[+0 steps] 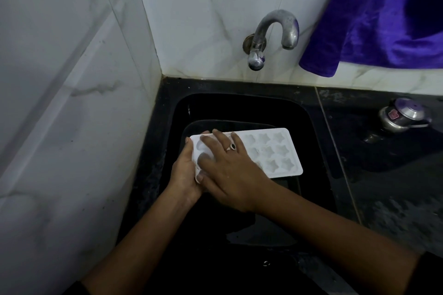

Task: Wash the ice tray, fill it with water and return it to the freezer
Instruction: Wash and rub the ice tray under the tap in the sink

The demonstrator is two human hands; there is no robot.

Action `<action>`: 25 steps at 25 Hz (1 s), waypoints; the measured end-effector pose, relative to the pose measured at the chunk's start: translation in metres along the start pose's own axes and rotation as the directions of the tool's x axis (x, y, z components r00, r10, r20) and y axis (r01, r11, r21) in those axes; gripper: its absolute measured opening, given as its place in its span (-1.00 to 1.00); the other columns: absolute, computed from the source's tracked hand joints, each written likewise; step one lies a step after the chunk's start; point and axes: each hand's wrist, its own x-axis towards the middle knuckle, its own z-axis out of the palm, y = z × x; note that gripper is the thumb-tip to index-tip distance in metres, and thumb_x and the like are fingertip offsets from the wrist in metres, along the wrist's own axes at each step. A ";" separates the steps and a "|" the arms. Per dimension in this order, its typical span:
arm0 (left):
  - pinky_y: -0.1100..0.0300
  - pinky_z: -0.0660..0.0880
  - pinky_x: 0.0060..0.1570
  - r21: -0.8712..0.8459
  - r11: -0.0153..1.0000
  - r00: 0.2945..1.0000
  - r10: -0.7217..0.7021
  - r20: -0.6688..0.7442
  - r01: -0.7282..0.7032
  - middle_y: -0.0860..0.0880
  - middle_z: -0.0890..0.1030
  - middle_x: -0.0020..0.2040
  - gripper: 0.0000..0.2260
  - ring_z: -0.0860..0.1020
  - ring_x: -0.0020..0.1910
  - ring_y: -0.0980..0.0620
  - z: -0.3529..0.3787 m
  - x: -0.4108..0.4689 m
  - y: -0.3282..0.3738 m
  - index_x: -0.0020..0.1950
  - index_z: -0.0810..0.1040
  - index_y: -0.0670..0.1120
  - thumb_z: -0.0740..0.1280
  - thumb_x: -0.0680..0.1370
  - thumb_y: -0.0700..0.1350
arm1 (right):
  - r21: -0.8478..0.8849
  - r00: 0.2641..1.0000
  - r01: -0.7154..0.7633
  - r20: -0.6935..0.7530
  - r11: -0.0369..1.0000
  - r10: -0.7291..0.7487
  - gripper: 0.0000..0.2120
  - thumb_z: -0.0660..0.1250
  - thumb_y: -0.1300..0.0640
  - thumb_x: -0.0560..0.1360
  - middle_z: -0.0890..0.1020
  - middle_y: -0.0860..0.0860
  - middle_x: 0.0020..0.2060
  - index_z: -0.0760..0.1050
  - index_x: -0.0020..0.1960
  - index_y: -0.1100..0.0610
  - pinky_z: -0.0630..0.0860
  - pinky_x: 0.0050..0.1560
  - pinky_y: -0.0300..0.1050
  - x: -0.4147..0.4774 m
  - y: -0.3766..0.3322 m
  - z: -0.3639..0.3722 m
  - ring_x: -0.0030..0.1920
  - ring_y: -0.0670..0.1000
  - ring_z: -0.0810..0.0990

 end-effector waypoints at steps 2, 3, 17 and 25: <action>-0.10 0.65 0.08 0.001 1.000 1.000 -0.010 -0.004 0.010 -0.23 0.71 0.22 -0.39 0.73 0.12 -0.18 0.002 -0.001 0.001 0.37 0.59 -0.14 0.09 0.69 0.31 | 0.008 1.000 -0.005 0.005 1.000 0.005 -0.56 0.00 -0.17 0.68 0.25 0.17 0.59 0.56 0.28 -0.03 0.02 0.56 0.41 0.002 0.002 -0.004 0.63 0.26 0.08; -0.11 0.65 0.06 0.000 1.000 1.000 -0.011 0.001 0.011 -0.24 0.72 0.18 -0.40 0.75 0.05 -0.18 0.002 -0.002 0.002 0.35 0.60 -0.15 0.08 0.69 0.30 | 0.020 1.000 -0.018 -0.005 1.000 0.018 -0.56 -0.02 -0.17 0.67 0.26 0.16 0.59 0.57 0.27 -0.07 0.03 0.56 0.42 0.002 0.005 -0.006 0.63 0.26 0.09; -0.16 0.58 0.24 0.024 0.999 1.000 -0.024 -0.018 0.024 -0.24 0.67 0.30 -0.36 0.65 0.27 -0.23 0.003 0.001 -0.001 0.44 0.56 -0.14 0.13 0.66 0.34 | 0.038 0.999 -0.034 -0.023 0.999 0.035 -0.60 0.01 -0.15 0.69 0.28 0.17 0.57 0.57 0.20 -0.05 0.09 0.54 0.43 -0.003 0.009 -0.006 0.61 0.27 0.14; -0.13 0.62 0.10 0.016 1.000 1.000 0.000 -0.020 0.000 -0.24 0.72 0.19 -0.40 0.74 0.05 -0.19 0.002 -0.004 -0.001 0.33 0.62 -0.15 0.10 0.69 0.30 | 0.020 1.000 -0.025 -0.008 1.000 0.025 -0.61 0.01 -0.16 0.69 0.26 0.16 0.59 0.56 0.27 -0.11 0.07 0.54 0.43 -0.002 0.008 -0.005 0.62 0.27 0.12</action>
